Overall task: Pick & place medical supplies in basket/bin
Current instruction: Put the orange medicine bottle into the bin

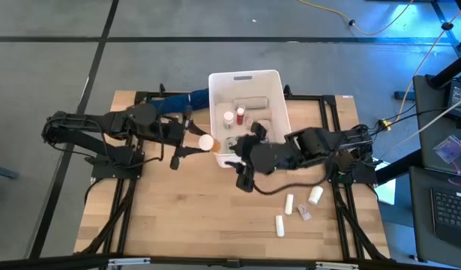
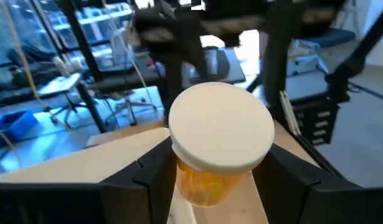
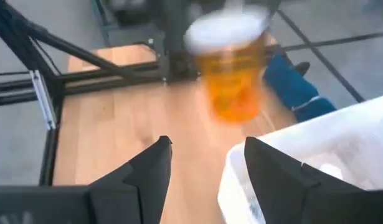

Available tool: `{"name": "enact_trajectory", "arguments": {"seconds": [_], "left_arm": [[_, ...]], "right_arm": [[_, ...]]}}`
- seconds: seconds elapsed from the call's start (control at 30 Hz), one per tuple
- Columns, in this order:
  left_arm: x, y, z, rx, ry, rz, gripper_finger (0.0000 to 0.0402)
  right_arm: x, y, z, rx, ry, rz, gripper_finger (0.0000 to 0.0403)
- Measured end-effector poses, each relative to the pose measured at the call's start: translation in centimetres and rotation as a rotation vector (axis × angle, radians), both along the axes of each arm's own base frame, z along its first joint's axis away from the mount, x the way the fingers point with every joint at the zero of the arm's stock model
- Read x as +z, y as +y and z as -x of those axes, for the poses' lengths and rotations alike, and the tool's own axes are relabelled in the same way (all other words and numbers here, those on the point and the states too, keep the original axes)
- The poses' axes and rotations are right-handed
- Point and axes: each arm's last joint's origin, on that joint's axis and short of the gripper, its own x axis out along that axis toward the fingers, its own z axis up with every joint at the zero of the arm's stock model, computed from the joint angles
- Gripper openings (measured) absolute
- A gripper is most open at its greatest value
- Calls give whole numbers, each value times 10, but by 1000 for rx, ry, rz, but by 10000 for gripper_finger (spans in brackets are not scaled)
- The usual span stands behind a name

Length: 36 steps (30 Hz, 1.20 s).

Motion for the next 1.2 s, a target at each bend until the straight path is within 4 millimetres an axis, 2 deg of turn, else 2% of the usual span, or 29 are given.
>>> {"name": "enact_trajectory", "arguments": {"seconds": [0.13, 0.33, 0.47, 0.6, 0.8, 0.87, 0.93, 1.1, 1.2], "left_arm": [[7, 2, 3, 6, -66, 4, 182], [17, -1, 6, -95, -157, 16, 182], [19, -2, 6, -139, -178, 18, 182], [19, -3, 7, -160, -177, 19, 182], [19, -3, 7, -161, -175, 30, 182], [19, -3, 7, -160, -171, 50, 182], [20, -3, 9, -160, -168, 61, 182], [21, -2, 21, -158, -142, 71, 182], [21, -2, 26, -151, -131, 76, 182]], "right_arm": [[-9, 11, 5, -74, 33, 67, 204], [-1, 22, 34, -206, 11, 136, 204], [2, 23, 40, -199, 10, 103, 204], [2, 18, 35, -164, 22, 30, 204], [-24, 7, -5, -64, -13, -39, 204], [-33, 0, -12, -37, 3, -68, 204], [-37, -6, -10, -72, 20, -47, 204], [-33, -17, 9, -189, -21, 50, 204], [-32, -16, 6, -188, -69, 25, 204]]}}
